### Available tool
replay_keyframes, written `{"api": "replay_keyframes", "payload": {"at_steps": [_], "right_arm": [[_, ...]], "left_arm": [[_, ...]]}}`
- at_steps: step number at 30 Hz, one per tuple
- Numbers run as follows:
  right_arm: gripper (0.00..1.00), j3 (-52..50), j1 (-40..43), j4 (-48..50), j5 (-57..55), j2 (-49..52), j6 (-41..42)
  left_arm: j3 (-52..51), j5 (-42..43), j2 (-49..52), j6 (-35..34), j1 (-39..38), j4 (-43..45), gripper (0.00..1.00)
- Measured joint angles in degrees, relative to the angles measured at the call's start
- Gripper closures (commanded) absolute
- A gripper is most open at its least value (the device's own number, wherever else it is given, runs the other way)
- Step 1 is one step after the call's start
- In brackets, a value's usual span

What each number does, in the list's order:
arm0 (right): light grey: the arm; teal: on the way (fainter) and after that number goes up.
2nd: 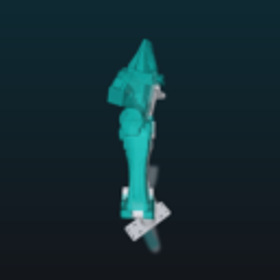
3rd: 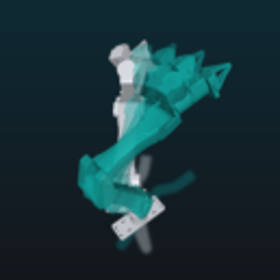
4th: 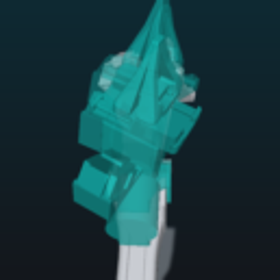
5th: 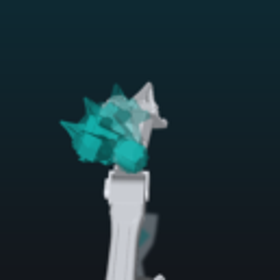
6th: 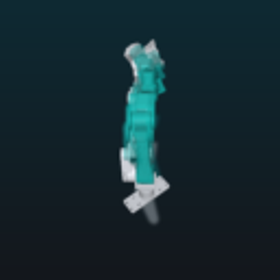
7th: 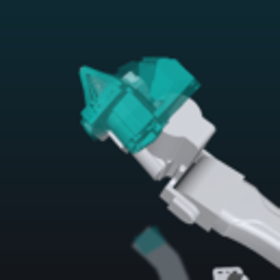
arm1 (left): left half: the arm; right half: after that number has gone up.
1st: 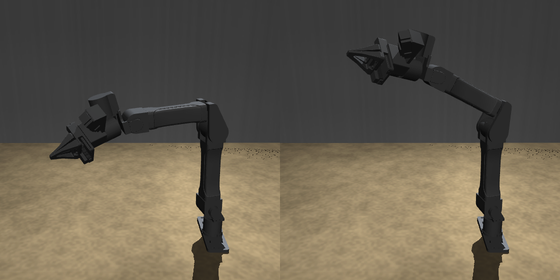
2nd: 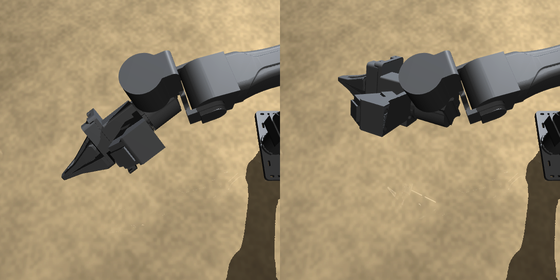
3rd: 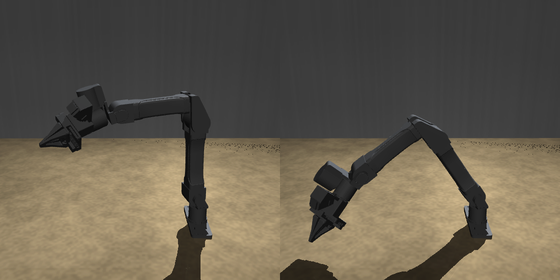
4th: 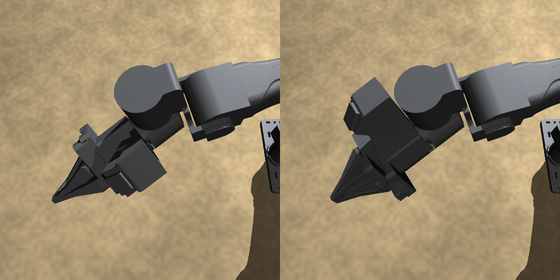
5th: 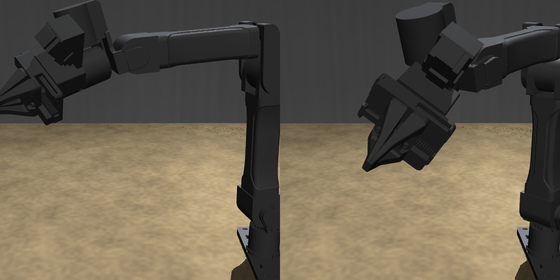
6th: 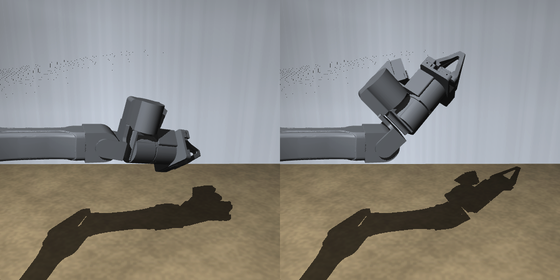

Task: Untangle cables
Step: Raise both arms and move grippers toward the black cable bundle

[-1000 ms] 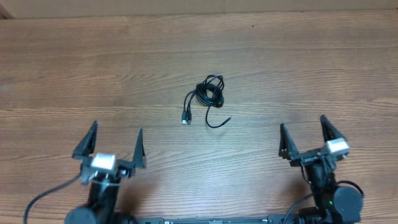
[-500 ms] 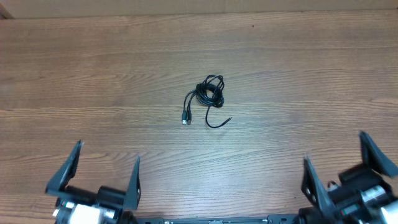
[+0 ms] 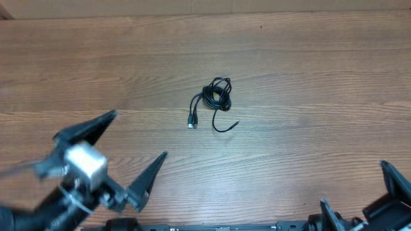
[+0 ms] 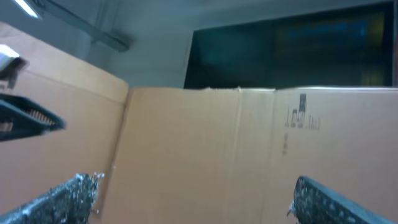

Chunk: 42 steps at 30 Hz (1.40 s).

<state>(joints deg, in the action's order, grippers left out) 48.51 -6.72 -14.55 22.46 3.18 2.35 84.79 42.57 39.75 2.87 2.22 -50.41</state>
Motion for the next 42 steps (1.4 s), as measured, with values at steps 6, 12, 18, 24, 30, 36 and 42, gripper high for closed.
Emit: {"api": "replay_keyframes", "payload": {"at_steps": [6, 12, 18, 24, 30, 36, 42], "right_arm": [[0.0, 15.3, 0.0, -16.44, 0.63, 9.11, 0.22], [0.0, 29.57, -0.02, -34.21, 1.86, 23.28, 0.26], [0.0, 32.57, 0.0, -40.13, 9.42, 34.91, 0.24], [0.0, 32.57, 0.0, -43.45, 16.57, 43.89, 0.66], [0.0, 32.57, 0.0, -47.45, 19.78, 49.16, 0.74], [0.0, 32.57, 0.0, -51.52, 21.05, 53.75, 0.9], [0.0, 32.57, 0.0, -52.5, 21.73, 57.9, 1.05]], "left_arm": [[18.97, 5.25, 17.25, 3.39, 0.0, -24.76, 0.01], [24.79, 6.49, 29.4, 6.47, 0.0, -38.95, 0.0], [24.79, 4.61, 37.13, 6.71, 0.0, -45.97, 0.01], [24.79, 3.69, 42.88, 2.54, 0.0, -46.1, 0.0], [24.79, 2.91, 48.17, 0.44, 0.0, -46.12, 0.0], [24.83, 1.27, 53.27, -0.61, 0.0, -45.66, 0.47], [24.85, 0.2, 58.73, -1.25, -1.66, -46.27, 0.92]]}}
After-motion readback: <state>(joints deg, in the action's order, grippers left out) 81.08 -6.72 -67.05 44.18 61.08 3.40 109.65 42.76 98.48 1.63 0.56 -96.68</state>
